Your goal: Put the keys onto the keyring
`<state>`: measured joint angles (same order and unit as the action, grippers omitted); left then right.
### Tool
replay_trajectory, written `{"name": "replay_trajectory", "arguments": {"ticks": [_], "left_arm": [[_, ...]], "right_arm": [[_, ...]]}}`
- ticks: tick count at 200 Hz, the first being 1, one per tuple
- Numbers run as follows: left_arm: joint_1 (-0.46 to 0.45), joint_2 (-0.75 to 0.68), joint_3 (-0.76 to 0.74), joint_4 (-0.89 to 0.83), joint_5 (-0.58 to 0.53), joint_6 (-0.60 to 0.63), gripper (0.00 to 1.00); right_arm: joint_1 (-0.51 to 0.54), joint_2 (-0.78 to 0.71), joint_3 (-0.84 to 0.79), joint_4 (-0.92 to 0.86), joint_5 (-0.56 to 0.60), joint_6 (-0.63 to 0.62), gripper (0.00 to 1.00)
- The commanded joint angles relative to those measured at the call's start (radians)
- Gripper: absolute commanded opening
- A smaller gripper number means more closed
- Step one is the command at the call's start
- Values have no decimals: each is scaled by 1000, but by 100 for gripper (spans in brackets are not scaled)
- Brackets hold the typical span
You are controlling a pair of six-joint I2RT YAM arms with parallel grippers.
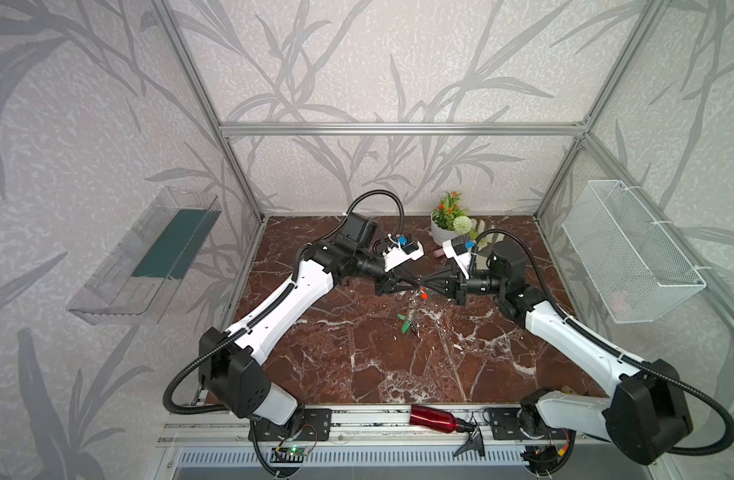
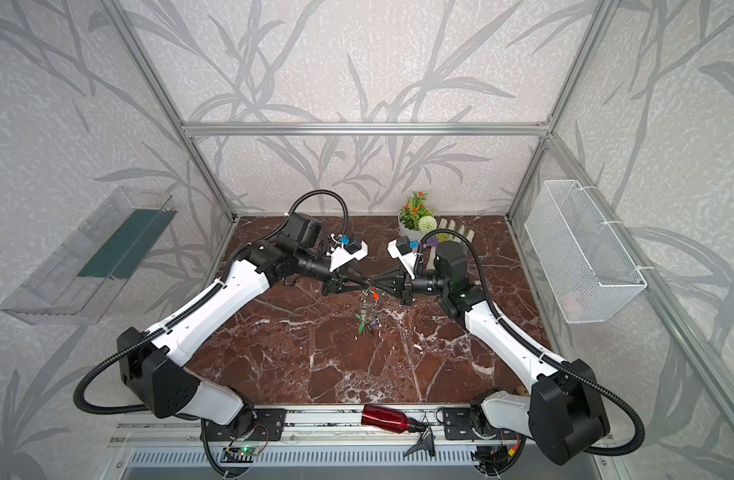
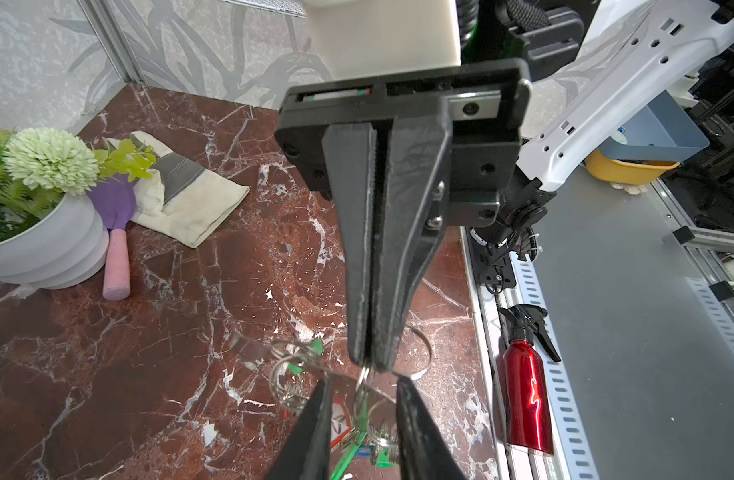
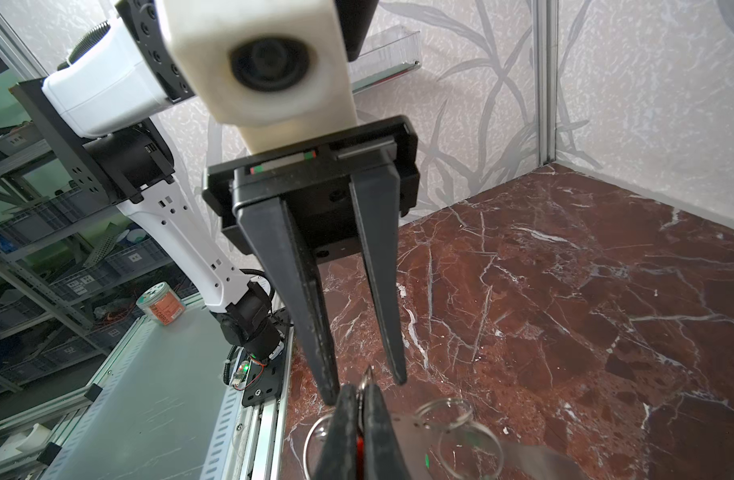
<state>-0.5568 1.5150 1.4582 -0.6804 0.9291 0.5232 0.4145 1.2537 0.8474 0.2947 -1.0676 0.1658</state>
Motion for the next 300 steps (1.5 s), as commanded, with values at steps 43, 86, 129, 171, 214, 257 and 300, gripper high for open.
{"name": "replay_trajectory", "arguments": {"ticks": [43, 86, 129, 171, 214, 257, 300], "left_arm": [[-10, 10, 40, -4, 15, 24, 16], [-11, 9, 43, -3, 12, 23, 12], [-12, 18, 48, 16, -5, -14, 0], [-17, -19, -16, 155, -29, -145, 0], [-38, -161, -224, 457, -75, -289, 0], [-82, -282, -402, 721, -179, -414, 0], [-148, -334, -509, 910, -278, -483, 0]], "right_arm": [[6, 0, 12, 64, -29, 6, 0], [5, 1, 12, 64, -35, 7, 0], [6, 4, 11, 59, -40, 5, 0], [6, -9, 14, 40, -23, 6, 6], [-32, -69, 5, 36, -3, 107, 29], [-85, -137, -45, 75, -7, 212, 43], [-71, -151, -73, 80, -40, 244, 45]]}}
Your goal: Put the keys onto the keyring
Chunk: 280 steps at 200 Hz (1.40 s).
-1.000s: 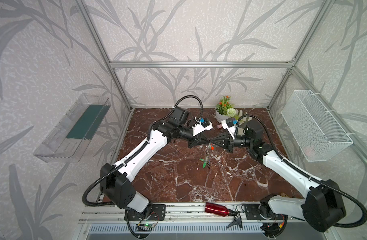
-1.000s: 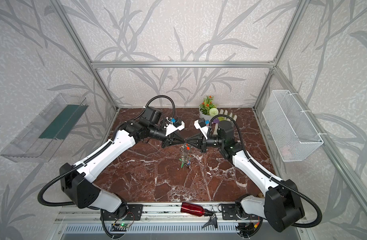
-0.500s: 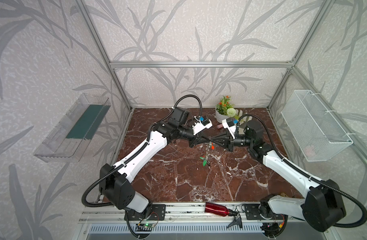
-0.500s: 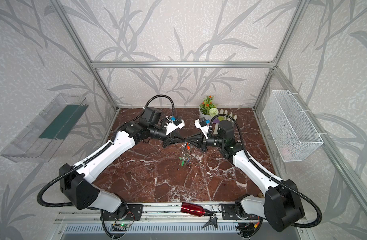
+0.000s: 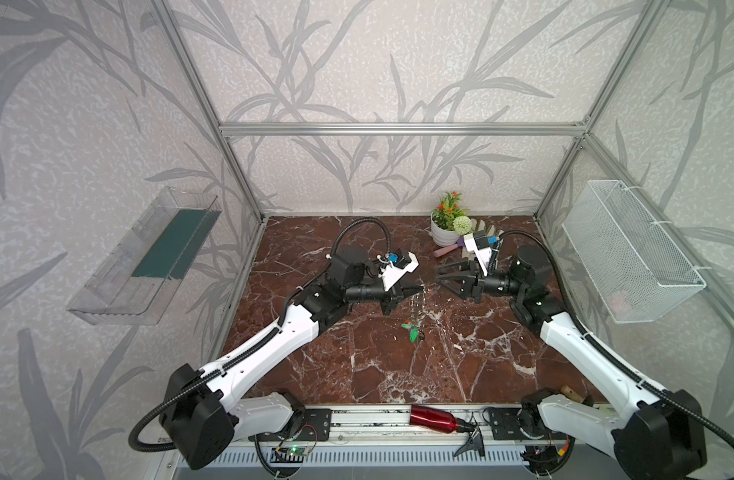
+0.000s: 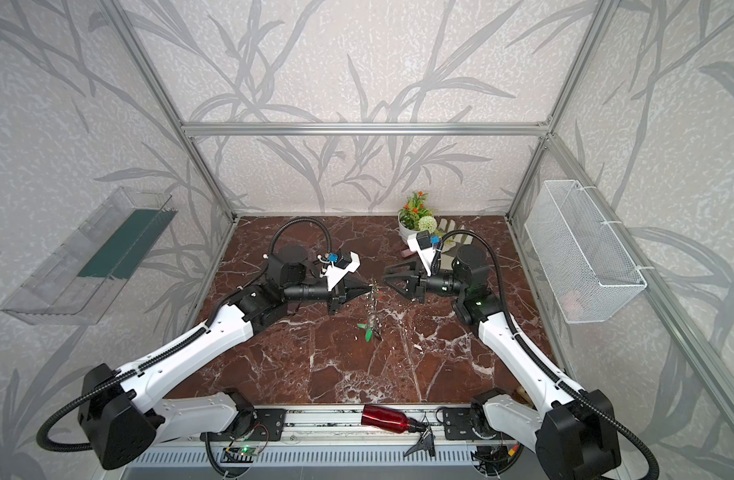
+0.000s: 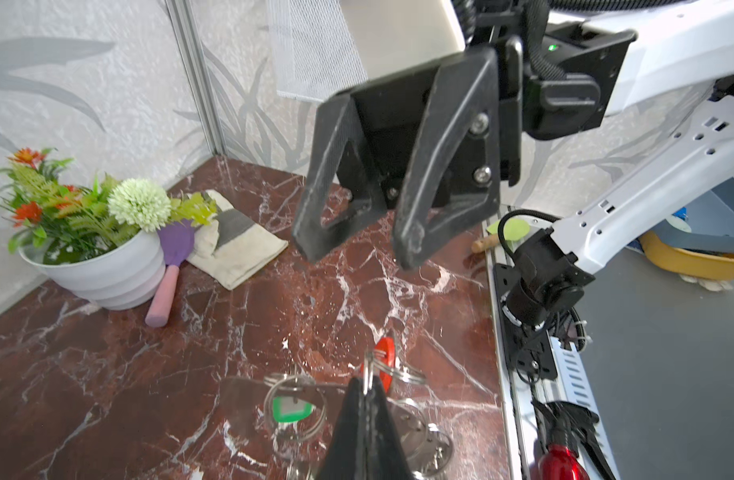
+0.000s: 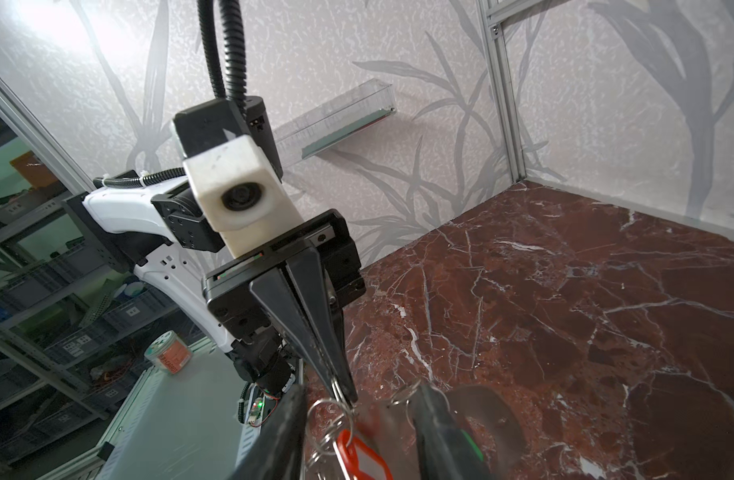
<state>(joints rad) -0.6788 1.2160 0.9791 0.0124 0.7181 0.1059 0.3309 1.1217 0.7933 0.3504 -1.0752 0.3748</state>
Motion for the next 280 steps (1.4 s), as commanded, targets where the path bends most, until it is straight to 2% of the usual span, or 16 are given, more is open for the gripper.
{"name": "replay_trajectory", "arguments": {"ticks": [1, 42, 94, 164, 233, 280], "left_arm": [[-27, -36, -31, 221, -69, -67, 0], [-47, -40, -96, 385, -140, -138, 0], [-54, -38, -154, 531, -159, -223, 0], [-56, -44, -178, 560, -162, -244, 0], [-57, -72, -190, 562, -187, -251, 0], [-57, -83, -179, 603, -180, -292, 0]], "right_arm": [[13, -19, -18, 23, -32, 35, 45], [16, -14, -44, 74, -50, 63, 47], [16, 0, -57, 120, -69, 92, 45], [16, 42, -40, 159, -63, 110, 30], [15, 36, -49, 122, -46, 86, 0], [16, 38, -54, 72, -39, 50, 0]]}}
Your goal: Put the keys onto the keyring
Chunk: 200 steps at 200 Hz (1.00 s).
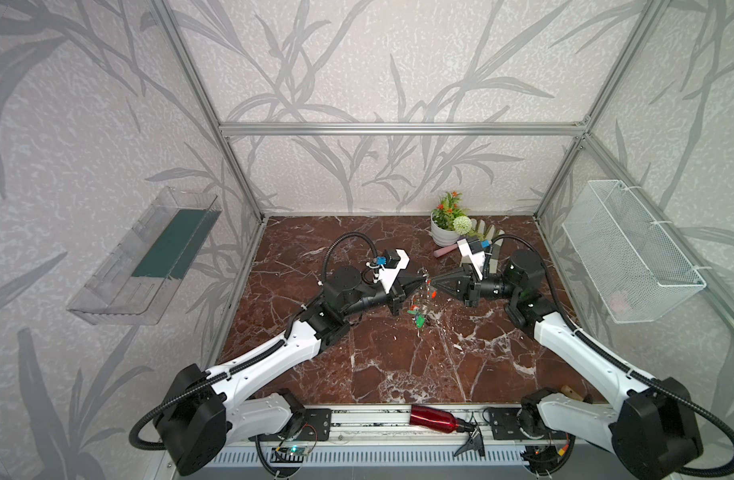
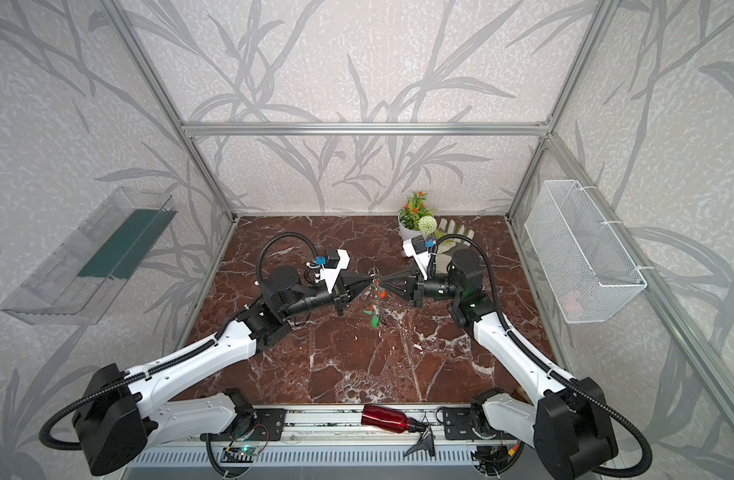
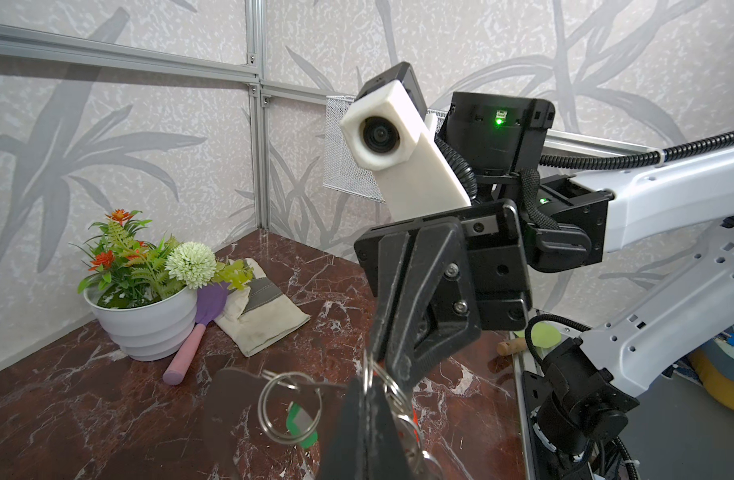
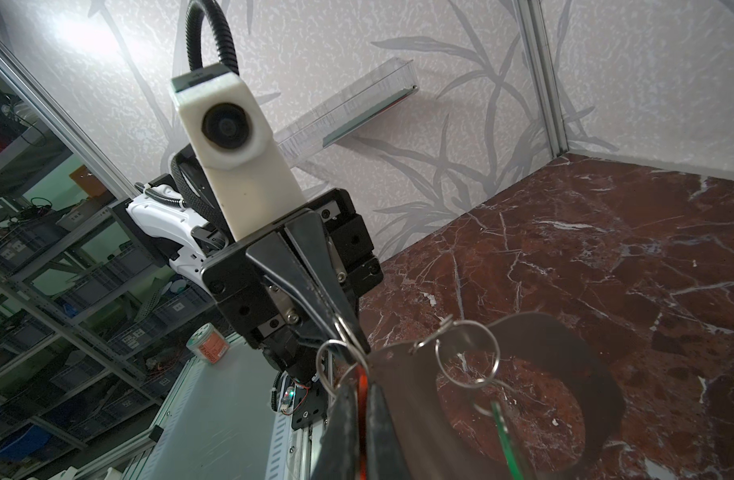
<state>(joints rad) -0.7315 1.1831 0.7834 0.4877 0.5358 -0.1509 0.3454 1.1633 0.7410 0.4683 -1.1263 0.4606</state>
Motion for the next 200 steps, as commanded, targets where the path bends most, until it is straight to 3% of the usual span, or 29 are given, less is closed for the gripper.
{"name": "replay_trajectory", "arguments": {"ticks": [1, 153, 200], "left_arm": [[-4, -50, 16, 130, 2, -36, 0], [-40, 25, 36, 237, 3, -91, 0], [-41, 30, -11, 261, -63, -83, 0]], "right_arm": [[1, -3, -2, -48, 13, -38, 0], [68, 65, 98, -225, 22, -157, 0], [14, -16, 31, -122, 56, -54, 8]]}}
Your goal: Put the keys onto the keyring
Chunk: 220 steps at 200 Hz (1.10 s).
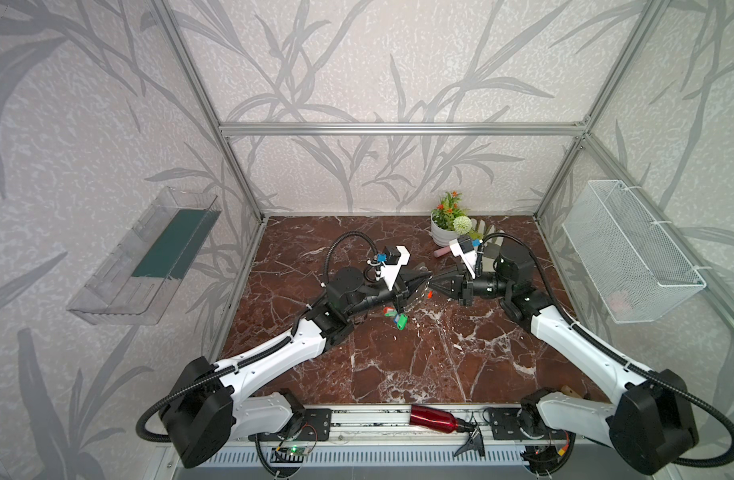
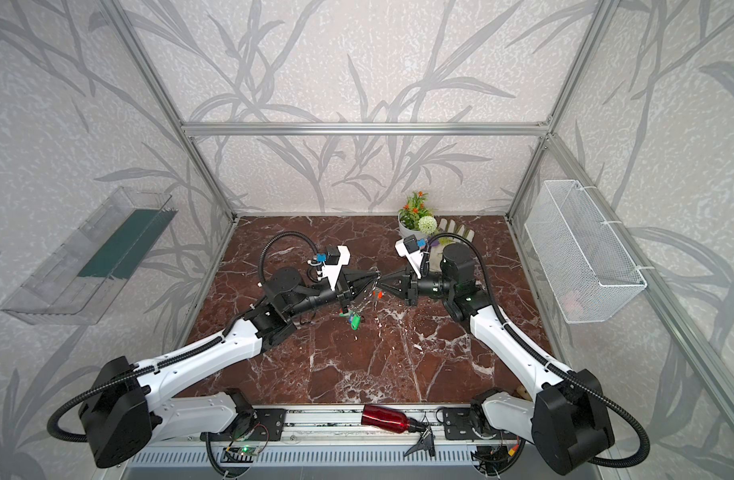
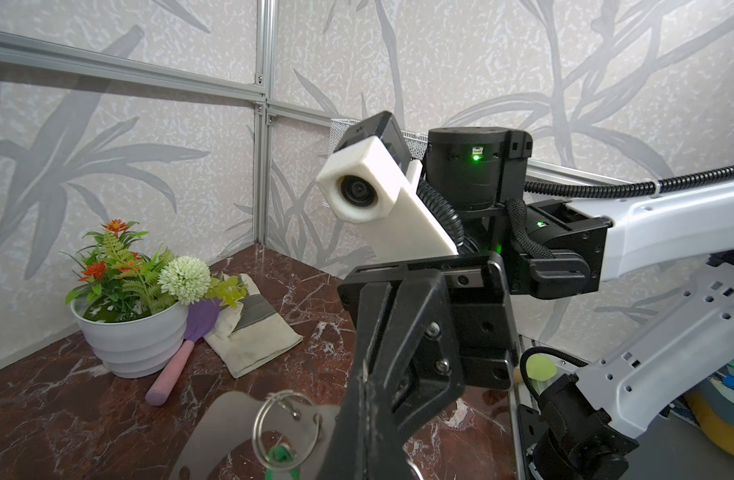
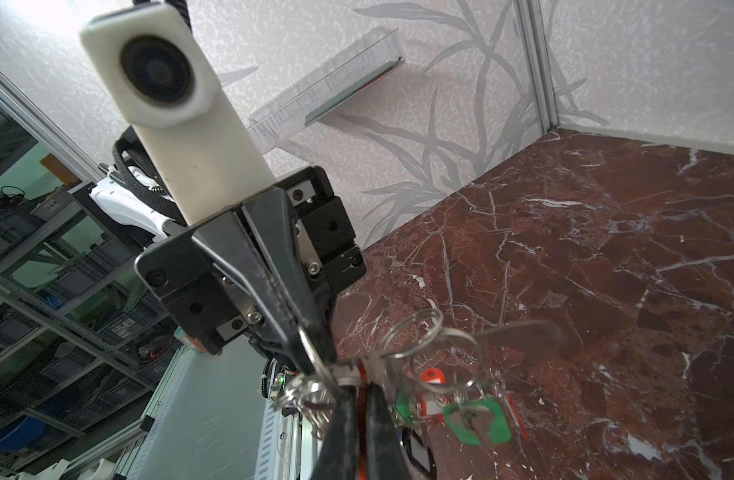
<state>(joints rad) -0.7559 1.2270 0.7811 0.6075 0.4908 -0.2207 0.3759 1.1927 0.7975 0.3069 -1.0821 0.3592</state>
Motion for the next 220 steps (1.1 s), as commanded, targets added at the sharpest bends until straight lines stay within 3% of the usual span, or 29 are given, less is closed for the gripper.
{"name": "replay_trajectory", "arguments": {"ticks": [1, 37, 95, 131, 220], "left_arm": [[-16, -13, -8, 140, -19, -13, 0], [-16, -26, -27, 127, -23, -11, 0], [-17, -37, -36, 133, -3, -31, 0], [-17, -28, -35, 167, 15, -69, 0], [-20, -20, -30, 181, 28, -89, 0]], "right_arm": [[-18, -46, -26, 38, 12, 47, 8], [-55, -87, -49, 69, 25, 104, 24], [-135, -145, -66, 168, 62, 182, 36], [-64, -120, -23, 114, 48, 100, 38], [-46, -50, -37, 228, -1, 159, 35]]}}
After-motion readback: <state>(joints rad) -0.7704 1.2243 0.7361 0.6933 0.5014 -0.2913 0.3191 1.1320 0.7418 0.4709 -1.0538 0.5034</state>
